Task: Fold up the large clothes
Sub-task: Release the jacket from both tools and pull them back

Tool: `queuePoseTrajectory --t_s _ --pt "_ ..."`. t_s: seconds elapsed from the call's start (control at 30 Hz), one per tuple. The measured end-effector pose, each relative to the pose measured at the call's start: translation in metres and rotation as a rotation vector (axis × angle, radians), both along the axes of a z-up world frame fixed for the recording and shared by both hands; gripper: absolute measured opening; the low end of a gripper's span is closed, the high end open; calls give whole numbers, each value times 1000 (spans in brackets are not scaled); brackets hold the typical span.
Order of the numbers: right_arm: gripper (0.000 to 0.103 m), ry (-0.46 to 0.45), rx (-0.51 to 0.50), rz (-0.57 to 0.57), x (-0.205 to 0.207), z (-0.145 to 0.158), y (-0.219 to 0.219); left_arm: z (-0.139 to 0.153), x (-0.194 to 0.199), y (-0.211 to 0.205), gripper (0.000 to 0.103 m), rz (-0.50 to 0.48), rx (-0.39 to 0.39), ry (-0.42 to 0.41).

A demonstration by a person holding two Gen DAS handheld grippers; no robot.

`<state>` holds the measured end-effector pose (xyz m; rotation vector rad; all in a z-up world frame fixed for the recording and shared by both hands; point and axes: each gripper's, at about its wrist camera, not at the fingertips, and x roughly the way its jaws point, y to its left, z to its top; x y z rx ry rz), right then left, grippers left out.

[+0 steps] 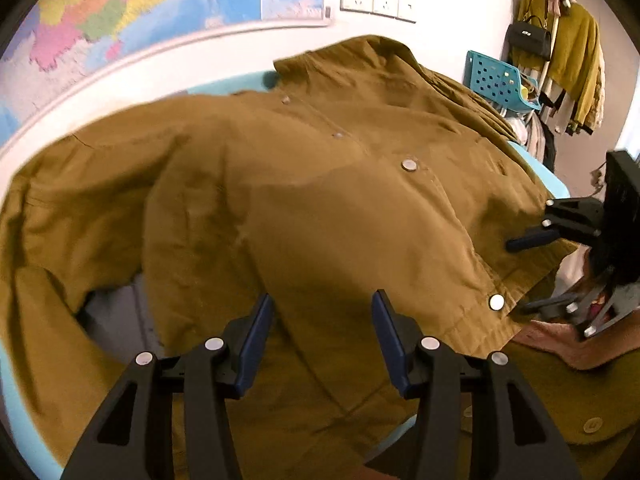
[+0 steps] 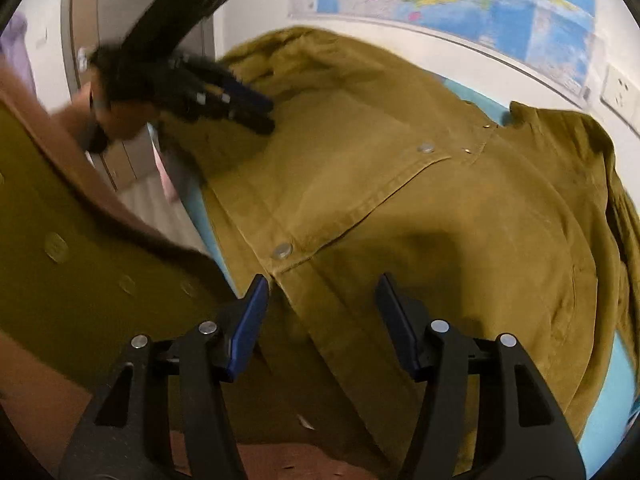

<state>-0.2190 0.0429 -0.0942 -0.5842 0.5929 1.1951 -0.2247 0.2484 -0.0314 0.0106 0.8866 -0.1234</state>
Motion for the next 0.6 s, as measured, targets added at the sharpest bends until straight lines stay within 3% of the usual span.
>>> queuePoseTrajectory --t_s 0.13,0.23,0.27,0.33,0.6 --pt "43 -55 -5 -7 -6 -3 -5 -3 2 -1 50 -1 -17 4" --pt "22 -35 28 -16 -6 1 -13 -3 4 -2 50 1 -17 5" --pt "3 4 68 4 -5 8 -19 -2 4 -2 50 1 -18 4" --pt "3 59 142 46 -4 24 -32 2 1 -5 50 -14 -13 -13" --pt "4 151 130 43 7 27 -44 -2 9 -19 52 -72 -15 11"
